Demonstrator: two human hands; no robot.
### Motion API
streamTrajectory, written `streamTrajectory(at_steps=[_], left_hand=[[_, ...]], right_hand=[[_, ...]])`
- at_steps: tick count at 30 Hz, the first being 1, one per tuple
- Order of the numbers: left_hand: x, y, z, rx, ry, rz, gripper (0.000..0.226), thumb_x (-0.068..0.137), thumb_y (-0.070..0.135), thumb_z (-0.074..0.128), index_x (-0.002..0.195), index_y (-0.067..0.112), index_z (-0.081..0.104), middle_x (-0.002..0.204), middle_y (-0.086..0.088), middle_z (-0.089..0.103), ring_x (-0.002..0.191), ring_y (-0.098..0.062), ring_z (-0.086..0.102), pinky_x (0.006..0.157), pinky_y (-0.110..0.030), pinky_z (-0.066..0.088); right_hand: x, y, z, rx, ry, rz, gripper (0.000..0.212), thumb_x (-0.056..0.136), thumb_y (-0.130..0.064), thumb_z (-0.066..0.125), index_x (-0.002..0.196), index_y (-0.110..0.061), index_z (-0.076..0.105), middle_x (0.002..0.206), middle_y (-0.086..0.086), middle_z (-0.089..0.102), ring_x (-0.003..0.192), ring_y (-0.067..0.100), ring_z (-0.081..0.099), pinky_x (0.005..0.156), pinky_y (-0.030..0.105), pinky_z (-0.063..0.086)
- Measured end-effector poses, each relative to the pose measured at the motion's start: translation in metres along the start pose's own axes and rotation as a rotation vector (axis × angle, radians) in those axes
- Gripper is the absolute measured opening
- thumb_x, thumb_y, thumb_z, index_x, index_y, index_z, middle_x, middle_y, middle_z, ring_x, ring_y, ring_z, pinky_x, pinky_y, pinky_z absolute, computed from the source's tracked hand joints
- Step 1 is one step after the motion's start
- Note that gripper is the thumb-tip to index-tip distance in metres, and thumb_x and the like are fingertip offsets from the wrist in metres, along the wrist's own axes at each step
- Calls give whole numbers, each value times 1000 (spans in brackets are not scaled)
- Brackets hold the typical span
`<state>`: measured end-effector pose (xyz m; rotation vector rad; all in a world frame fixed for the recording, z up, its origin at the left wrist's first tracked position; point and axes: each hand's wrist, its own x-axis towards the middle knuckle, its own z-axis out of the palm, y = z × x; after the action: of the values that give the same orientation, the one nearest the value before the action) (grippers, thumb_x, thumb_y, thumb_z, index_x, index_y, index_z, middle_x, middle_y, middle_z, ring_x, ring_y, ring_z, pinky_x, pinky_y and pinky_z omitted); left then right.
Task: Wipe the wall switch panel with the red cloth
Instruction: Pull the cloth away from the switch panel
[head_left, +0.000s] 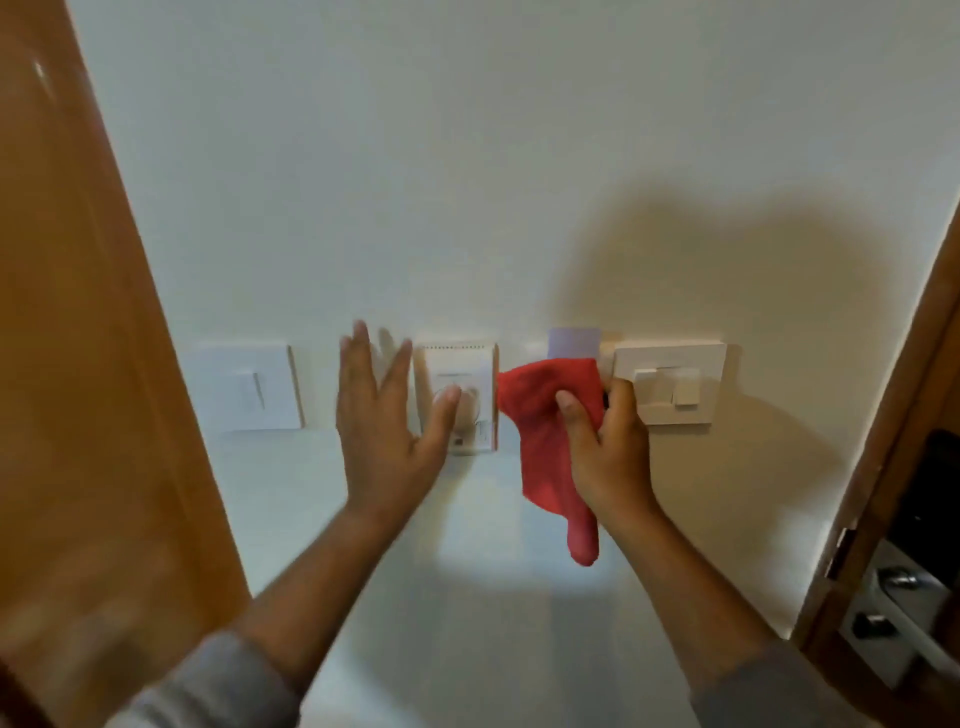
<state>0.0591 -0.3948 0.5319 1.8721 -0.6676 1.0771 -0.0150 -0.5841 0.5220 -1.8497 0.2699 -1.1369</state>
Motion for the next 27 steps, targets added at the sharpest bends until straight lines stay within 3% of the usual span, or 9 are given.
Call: streamTrajectory(at_steps=[2, 4, 8, 12, 17, 19, 21, 24, 27], left_hand=[[-46, 6, -12, -198, -92, -238, 69, 92, 61, 49, 147, 19, 55, 168, -1, 28, 154, -7, 20, 121, -19, 19], [-59, 10, -24, -399, -270, -486, 65, 87, 68, 49, 137, 29, 62, 155, 8, 50, 142, 2, 39, 114, -16, 31], [-52, -2, -52, -765, -662, -690, 57, 85, 78, 52, 116, 35, 71, 111, 14, 78, 103, -6, 74, 82, -20, 60], [-65, -37, -76, -948, -603, -938, 41, 95, 50, 60, 116, 17, 73, 110, -6, 80, 102, -22, 77, 79, -28, 63], [-106, -102, -116, -851, -500, -1057, 29, 102, 41, 56, 115, 19, 70, 103, -3, 81, 90, -21, 79, 70, -29, 62], [-132, -134, -131, -726, -508, -1066, 26, 103, 40, 56, 105, 20, 71, 90, 2, 81, 78, -13, 78, 63, -23, 59], [-165, -166, -146, -603, -512, -1106, 21, 103, 36, 56, 94, 23, 70, 80, 7, 79, 71, -5, 74, 60, -20, 57], [-214, -204, -167, -522, -567, -1207, 16, 103, 38, 55, 98, 28, 67, 95, 4, 77, 87, -11, 74, 78, -30, 60], [-260, -242, -184, -460, -622, -1273, 15, 104, 40, 52, 98, 31, 63, 103, 3, 72, 95, -15, 70, 81, -34, 58]], right_hand=[[-12, -12, 4, 71, -42, 30, 20, 94, -50, 56, 97, -35, 44, 90, -17, 60, 77, -8, 60, 60, 17, 44], [-24, -25, 13, 151, -81, 80, 18, 95, -48, 57, 99, -33, 46, 91, -14, 61, 74, -11, 60, 55, 10, 44], [-56, -51, 42, 295, -147, 227, 21, 94, -50, 58, 103, -33, 51, 97, -8, 66, 77, -3, 66, 60, 16, 51], [-90, -67, 79, 377, -213, 368, 31, 92, -51, 61, 111, -27, 55, 102, -3, 70, 82, 5, 70, 59, 18, 54], [-181, -42, 128, 232, -348, 434, 46, 93, -59, 50, 131, -33, 45, 107, -10, 67, 84, 1, 70, 67, 24, 59], [-229, -23, 152, 218, -403, 509, 40, 99, -48, 49, 136, -37, 39, 113, -3, 67, 94, 11, 70, 77, 36, 62], [-269, -7, 177, 192, -435, 583, 34, 102, -37, 49, 134, -40, 39, 118, 3, 67, 96, 14, 70, 75, 30, 60], [-313, 13, 211, 144, -477, 650, 29, 103, -34, 47, 128, -48, 41, 119, 1, 67, 96, 11, 69, 72, 23, 58], [-360, 38, 237, 71, -534, 724, 32, 101, -40, 48, 131, -46, 43, 122, -3, 65, 104, 15, 67, 88, 44, 58]])
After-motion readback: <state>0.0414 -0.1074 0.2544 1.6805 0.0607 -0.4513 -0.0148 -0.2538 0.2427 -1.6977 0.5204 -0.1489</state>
